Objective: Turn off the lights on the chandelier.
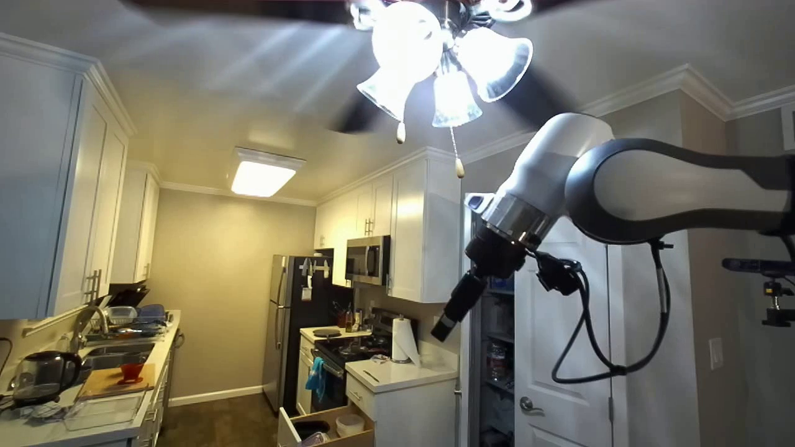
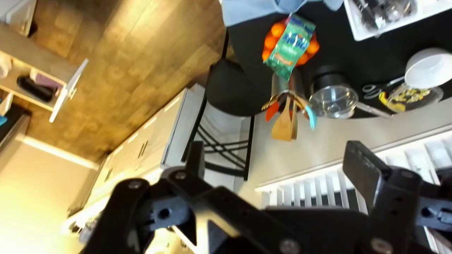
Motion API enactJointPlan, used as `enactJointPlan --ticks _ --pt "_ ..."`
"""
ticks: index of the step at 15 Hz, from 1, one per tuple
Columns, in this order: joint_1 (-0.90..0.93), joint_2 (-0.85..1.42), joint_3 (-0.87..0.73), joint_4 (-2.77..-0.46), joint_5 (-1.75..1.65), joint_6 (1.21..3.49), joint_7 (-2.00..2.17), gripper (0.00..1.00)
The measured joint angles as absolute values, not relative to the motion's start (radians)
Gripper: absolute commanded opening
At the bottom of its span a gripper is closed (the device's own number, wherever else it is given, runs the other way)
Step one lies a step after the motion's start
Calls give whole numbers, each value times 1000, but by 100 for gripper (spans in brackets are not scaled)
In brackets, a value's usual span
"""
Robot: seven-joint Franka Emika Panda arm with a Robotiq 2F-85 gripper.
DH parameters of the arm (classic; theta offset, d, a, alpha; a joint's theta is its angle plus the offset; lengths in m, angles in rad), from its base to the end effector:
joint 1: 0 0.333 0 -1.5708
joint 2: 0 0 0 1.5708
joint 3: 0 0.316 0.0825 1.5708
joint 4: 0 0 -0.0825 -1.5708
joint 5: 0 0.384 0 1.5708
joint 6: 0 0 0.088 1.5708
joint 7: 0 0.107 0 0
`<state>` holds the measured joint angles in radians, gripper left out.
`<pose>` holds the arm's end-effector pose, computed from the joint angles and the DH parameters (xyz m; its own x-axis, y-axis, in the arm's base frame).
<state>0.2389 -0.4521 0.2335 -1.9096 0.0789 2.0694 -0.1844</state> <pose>0.3823 0.2344 0.7346 0.6409 0.5342 0.5513 0.5690 -0.8127 0.1260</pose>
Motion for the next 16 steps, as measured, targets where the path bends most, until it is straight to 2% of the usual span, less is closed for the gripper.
enactJointPlan --ticks 3,11,16 --pt "235 -417 232 -1866 42 2228 -184 100" --pt "234 -405 231 -1859 31 2279 -177 100" --pt "199 -364 236 -1850 12 2587 -59 100"
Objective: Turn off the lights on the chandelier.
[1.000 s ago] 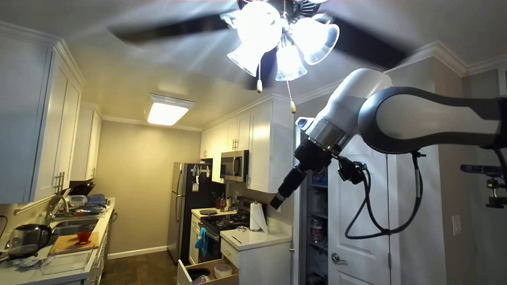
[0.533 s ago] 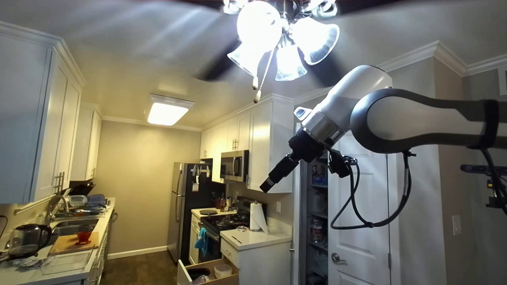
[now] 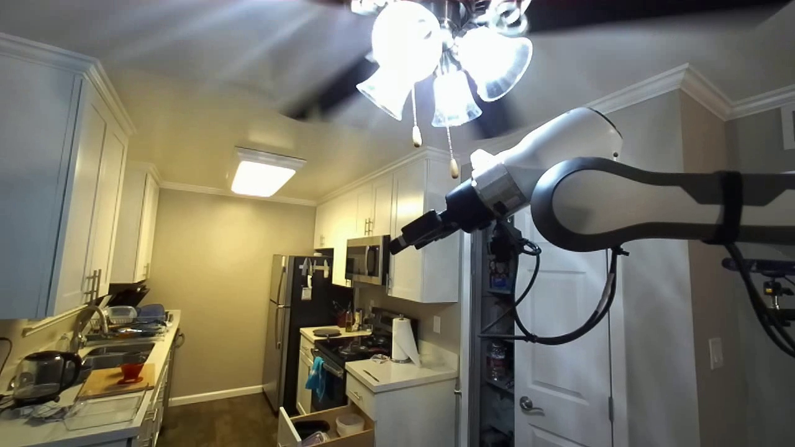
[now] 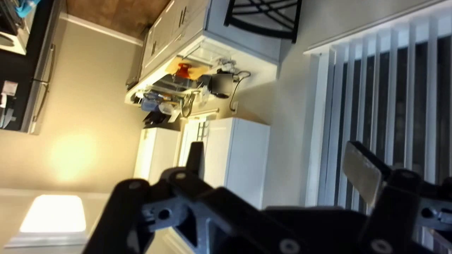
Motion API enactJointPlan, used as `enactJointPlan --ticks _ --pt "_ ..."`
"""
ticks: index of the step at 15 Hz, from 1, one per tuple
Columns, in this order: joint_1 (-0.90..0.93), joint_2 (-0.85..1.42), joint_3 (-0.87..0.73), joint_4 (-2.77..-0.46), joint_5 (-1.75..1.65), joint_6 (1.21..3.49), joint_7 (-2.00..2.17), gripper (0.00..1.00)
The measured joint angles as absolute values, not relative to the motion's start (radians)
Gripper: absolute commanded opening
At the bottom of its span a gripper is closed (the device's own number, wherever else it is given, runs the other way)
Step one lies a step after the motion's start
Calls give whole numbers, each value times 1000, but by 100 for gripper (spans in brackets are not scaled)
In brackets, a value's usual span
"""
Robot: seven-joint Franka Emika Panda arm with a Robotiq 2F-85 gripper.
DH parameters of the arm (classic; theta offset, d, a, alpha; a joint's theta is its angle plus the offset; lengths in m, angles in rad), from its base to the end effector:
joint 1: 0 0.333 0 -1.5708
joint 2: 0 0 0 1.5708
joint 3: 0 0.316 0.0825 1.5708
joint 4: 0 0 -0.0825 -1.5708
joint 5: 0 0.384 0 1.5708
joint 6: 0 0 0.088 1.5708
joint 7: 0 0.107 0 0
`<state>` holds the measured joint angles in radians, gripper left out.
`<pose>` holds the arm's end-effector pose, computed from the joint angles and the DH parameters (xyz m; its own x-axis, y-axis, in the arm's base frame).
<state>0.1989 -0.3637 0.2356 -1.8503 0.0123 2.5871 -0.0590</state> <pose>0.4227 0.2306 0.7961 0.3709 0.2990 0.8792 0.4298 -0.8945 0.1229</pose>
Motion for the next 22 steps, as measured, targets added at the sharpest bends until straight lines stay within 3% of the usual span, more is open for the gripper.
enactJointPlan --ticks 6,11,18,22 --pt "68 -301 292 -1847 -131 2975 132 100" --pt "-206 -297 450 -1821 -247 3239 323 100" --pt "-656 -325 748 -1710 -227 3359 382 100" --pt "-785 -345 874 -1694 -212 3360 382 100"
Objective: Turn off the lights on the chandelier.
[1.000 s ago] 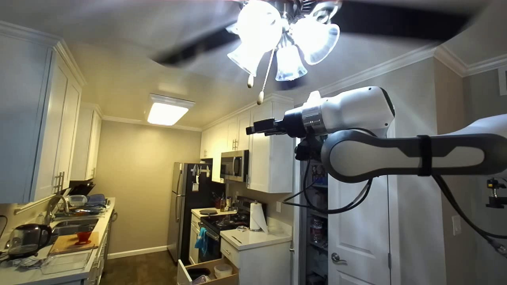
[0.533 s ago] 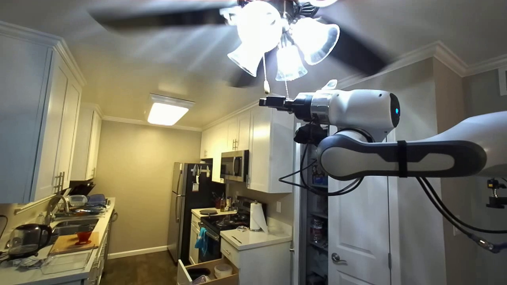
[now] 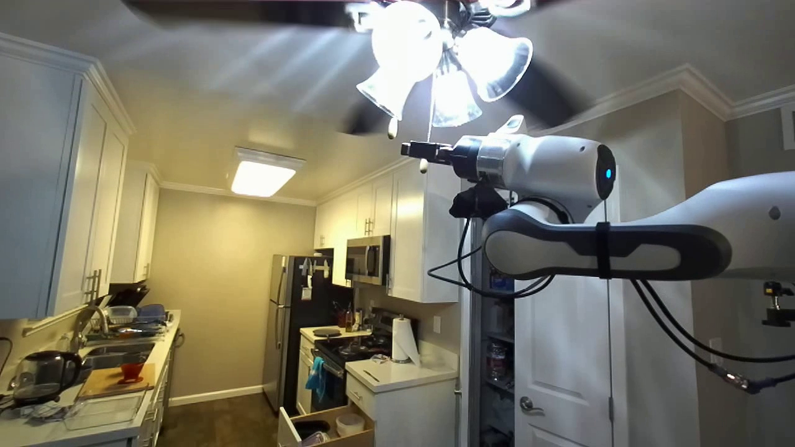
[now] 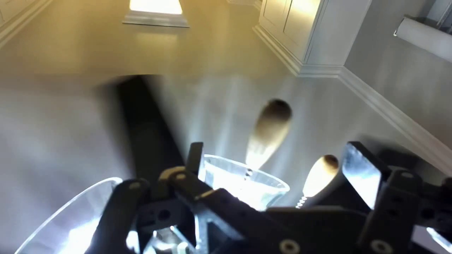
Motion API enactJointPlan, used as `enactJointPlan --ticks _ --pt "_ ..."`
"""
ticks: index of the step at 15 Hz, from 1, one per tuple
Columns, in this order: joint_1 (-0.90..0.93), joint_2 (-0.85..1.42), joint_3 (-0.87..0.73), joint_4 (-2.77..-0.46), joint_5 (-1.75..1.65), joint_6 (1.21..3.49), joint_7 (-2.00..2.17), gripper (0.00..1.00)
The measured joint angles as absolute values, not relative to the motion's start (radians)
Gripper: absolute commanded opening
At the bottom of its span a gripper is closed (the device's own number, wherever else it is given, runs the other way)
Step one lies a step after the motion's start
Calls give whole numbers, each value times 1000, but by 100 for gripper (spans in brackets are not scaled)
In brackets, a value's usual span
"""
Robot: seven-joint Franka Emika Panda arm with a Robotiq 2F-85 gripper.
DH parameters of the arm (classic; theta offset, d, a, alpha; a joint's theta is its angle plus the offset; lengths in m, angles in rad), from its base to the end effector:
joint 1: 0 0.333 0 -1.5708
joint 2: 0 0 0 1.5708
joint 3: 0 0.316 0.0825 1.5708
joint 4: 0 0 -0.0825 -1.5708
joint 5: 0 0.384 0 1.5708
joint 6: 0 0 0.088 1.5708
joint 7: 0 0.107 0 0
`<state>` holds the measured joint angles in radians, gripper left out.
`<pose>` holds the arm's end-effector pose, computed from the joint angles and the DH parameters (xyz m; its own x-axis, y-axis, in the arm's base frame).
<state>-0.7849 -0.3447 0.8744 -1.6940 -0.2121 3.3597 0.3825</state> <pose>0.4461 0.1950 0.8707 -0.3029 0.0571 0.9513 0.1556 -0.9819 0.1084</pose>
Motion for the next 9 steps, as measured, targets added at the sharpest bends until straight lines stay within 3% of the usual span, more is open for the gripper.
enactJointPlan --ticks 9 --pt "-805 -346 934 -1694 -214 3298 382 100"
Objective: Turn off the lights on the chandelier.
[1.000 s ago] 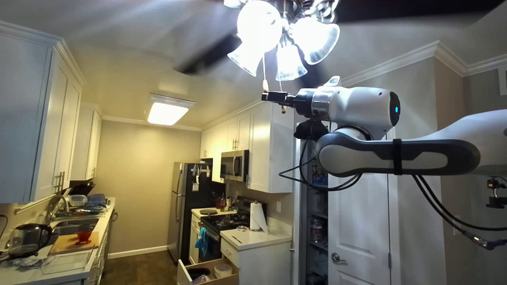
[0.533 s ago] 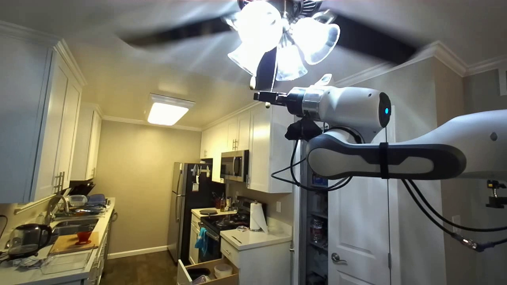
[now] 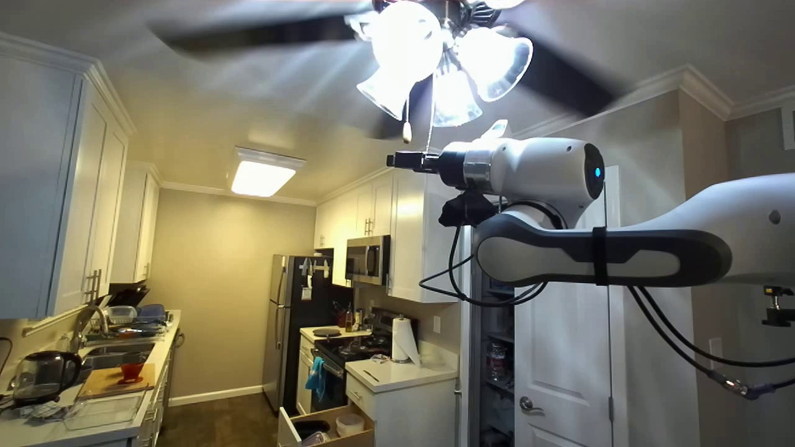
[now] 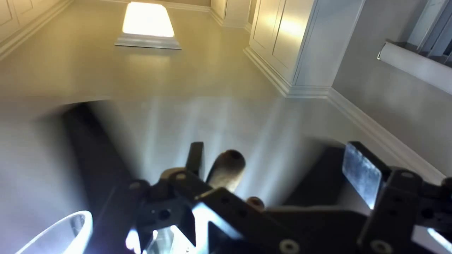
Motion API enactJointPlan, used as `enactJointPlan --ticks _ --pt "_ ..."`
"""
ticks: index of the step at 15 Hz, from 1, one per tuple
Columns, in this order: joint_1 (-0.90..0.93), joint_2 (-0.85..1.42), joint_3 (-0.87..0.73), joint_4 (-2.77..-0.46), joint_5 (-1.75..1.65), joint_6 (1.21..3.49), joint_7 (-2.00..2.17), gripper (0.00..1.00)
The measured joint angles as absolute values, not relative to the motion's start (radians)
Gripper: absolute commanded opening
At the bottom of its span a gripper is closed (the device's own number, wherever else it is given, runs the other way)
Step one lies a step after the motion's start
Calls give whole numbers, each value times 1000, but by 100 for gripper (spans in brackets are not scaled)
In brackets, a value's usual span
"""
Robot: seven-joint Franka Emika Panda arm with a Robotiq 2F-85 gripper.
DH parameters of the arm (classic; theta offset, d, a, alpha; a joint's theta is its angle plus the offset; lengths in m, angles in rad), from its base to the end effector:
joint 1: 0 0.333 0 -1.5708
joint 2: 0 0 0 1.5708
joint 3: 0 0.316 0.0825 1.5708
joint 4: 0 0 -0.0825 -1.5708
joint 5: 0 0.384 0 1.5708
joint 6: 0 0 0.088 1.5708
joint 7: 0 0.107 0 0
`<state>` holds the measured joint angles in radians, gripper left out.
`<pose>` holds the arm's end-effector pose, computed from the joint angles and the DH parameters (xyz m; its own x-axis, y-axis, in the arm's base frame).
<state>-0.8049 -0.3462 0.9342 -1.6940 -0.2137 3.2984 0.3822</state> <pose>0.4529 0.2178 0.8573 -0.2386 0.0744 0.9683 0.1707 -0.9783 0.1172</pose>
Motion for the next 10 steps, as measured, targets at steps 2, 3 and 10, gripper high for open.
enactJointPlan --ticks 2,3,10 --pt "-815 -347 937 -1693 -214 3298 382 100" --pt "-825 -350 939 -1692 -214 3298 382 100" --pt "-938 -367 974 -1639 -189 3298 383 47"
